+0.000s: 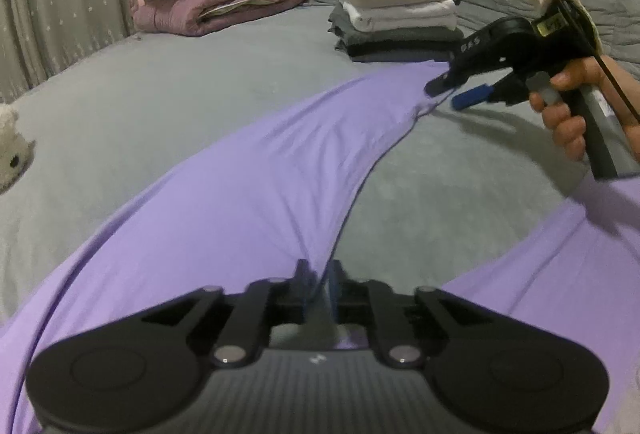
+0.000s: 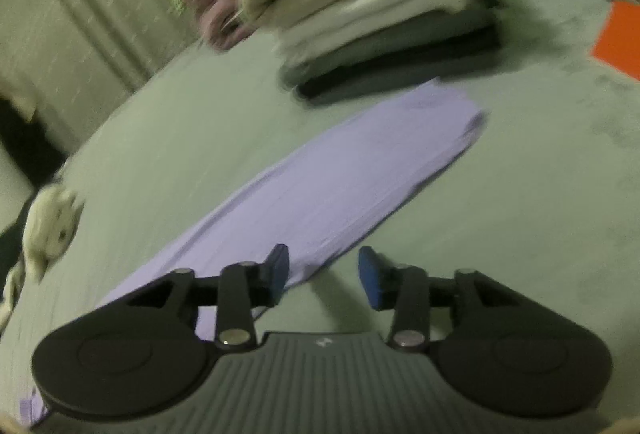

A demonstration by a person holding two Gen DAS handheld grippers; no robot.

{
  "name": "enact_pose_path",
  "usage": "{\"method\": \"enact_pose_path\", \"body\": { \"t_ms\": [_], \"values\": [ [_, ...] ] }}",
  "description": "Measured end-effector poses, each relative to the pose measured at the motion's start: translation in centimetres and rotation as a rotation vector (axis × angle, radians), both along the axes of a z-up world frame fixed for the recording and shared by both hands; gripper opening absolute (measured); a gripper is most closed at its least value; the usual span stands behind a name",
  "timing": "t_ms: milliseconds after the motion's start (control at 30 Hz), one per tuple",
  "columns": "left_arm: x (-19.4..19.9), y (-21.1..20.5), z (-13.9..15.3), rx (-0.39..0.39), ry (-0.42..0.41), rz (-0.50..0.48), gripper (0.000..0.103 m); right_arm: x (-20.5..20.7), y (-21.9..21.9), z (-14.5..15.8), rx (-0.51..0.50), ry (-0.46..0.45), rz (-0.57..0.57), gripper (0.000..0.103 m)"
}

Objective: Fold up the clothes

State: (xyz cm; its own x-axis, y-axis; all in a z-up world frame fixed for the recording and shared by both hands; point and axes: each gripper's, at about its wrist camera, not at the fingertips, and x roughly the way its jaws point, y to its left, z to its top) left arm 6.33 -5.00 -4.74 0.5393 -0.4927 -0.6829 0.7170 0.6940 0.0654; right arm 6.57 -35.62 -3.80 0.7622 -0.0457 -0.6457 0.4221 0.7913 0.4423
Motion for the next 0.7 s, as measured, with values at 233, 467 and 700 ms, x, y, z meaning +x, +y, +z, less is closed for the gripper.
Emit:
{"method": "enact_pose_path", "body": {
  "t_ms": [233,467,700],
  "values": [
    [0.3,-0.5,-0.4,-0.012,-0.029,0.029,0.022,-1.3,-5.0,-1.3,0.099,-0.072,-0.169,0.038],
    [0.1,-0.9,-0.5,-0.008,-0.055,0.033,0.001,0.7,-5.1,-1.9,-0.040,-0.088,-0.159,0.001],
    [0.4,-0.3,-0.5,-0.039,0.005,0.013,0.003,0.9,-5.7,-2.1,-0.185,-0.041,-0.163,0.001]
  ]
}}
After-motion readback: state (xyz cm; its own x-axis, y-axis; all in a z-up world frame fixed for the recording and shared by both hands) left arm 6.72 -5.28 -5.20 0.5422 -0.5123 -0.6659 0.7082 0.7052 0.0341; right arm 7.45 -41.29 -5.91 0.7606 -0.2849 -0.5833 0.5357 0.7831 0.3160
